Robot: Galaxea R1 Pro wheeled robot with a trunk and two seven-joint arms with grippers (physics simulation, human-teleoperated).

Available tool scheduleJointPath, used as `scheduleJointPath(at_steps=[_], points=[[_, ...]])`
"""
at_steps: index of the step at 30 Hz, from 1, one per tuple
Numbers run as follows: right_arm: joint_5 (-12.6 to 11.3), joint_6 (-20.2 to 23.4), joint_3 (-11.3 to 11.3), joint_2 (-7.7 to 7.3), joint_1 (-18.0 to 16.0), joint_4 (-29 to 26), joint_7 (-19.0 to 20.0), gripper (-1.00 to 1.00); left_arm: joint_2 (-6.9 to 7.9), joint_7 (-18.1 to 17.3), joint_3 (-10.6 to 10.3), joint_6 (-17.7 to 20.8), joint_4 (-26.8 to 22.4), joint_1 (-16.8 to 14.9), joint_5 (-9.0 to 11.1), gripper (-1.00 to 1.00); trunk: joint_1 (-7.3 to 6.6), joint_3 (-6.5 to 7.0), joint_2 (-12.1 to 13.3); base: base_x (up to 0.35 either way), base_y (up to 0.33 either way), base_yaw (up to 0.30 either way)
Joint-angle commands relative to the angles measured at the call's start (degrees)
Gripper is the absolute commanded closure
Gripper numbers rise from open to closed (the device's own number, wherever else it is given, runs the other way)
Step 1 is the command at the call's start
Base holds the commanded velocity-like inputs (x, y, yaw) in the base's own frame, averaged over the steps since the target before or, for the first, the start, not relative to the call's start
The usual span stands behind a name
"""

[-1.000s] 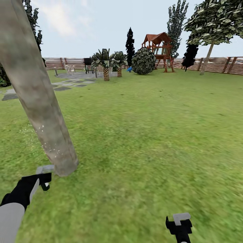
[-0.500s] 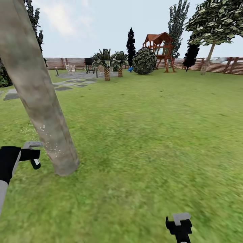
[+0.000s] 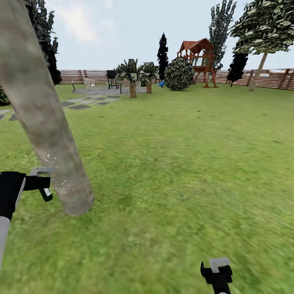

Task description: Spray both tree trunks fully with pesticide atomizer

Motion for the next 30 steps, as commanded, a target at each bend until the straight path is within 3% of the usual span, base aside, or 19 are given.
scheduleJointPath(at_steps=[1,13,24,30], points=[[0.6,-0.2,-0.5,0.02,0.0,0.1,-0.1,-1.0,0.03,-0.6,0.1,0.4,-0.2,0.0,-0.6,1.0,0.01,-0.05,0.0,0.193,-0.215,0.0],[0.6,-0.2,-0.5,0.09,0.0,0.1,-0.1,-1.0,0.16,-0.6,0.1,0.8,-1.3,0.0,-0.8,1.0,0.01,-0.05,0.0,0.018,-0.27,0.01],[0.6,-0.2,-0.5,0.11,0.0,0.1,-0.1,-1.0,0.06,-0.3,0.0,0.8,-1.2,0.6,-1.0,1.0,0.01,-0.05,0.0,0.042,-0.274,0.254],[0.6,-0.3,-0.5,0.11,0.0,0.1,-0.1,-1.0,-0.43,-0.1,-0.1,0.7,-1.2,0.8,-0.8,1.0,0.01,-0.05,0.0,0.111,-0.274,0.031]])
